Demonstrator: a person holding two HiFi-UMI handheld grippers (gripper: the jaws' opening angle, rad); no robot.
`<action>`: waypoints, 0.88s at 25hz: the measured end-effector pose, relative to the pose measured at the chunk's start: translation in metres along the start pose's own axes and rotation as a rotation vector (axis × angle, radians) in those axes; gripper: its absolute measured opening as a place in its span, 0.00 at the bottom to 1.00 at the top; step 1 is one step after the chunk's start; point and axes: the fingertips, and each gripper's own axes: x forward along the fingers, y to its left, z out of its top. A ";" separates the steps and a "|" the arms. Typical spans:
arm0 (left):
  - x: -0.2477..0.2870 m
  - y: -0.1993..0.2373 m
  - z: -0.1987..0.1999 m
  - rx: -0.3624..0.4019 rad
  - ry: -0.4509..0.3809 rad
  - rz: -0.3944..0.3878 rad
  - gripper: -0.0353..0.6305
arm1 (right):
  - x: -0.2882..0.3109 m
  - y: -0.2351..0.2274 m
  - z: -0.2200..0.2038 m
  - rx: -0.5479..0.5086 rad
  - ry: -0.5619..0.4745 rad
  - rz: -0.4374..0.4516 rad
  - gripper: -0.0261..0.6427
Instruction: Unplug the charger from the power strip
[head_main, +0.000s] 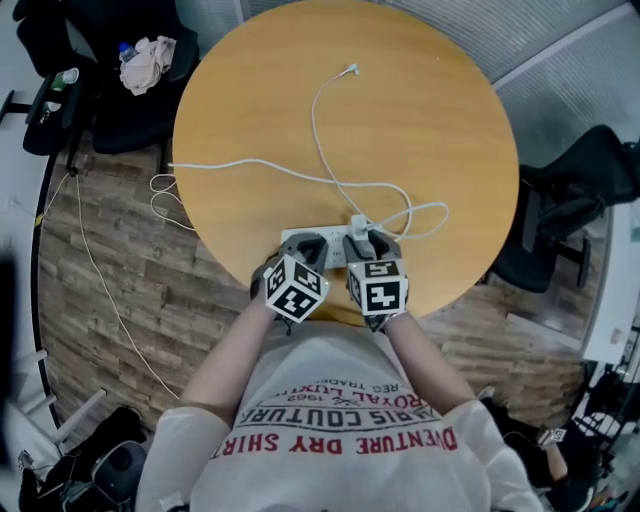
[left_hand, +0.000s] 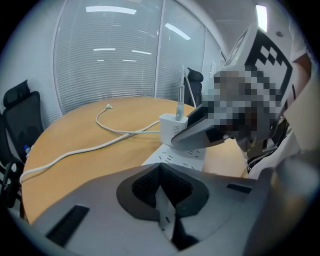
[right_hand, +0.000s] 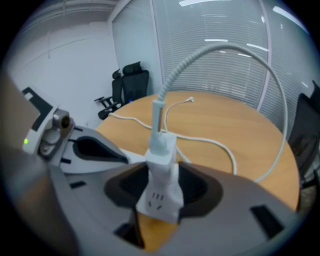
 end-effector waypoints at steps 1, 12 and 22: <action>0.000 0.000 0.000 -0.015 0.003 -0.015 0.10 | 0.004 0.000 -0.001 0.009 0.011 -0.004 0.33; -0.002 0.008 0.002 -0.157 -0.007 -0.095 0.10 | 0.015 0.001 -0.001 0.022 0.013 -0.040 0.30; -0.001 0.002 0.000 -0.083 0.010 -0.074 0.10 | 0.006 0.001 -0.004 0.043 0.031 -0.070 0.29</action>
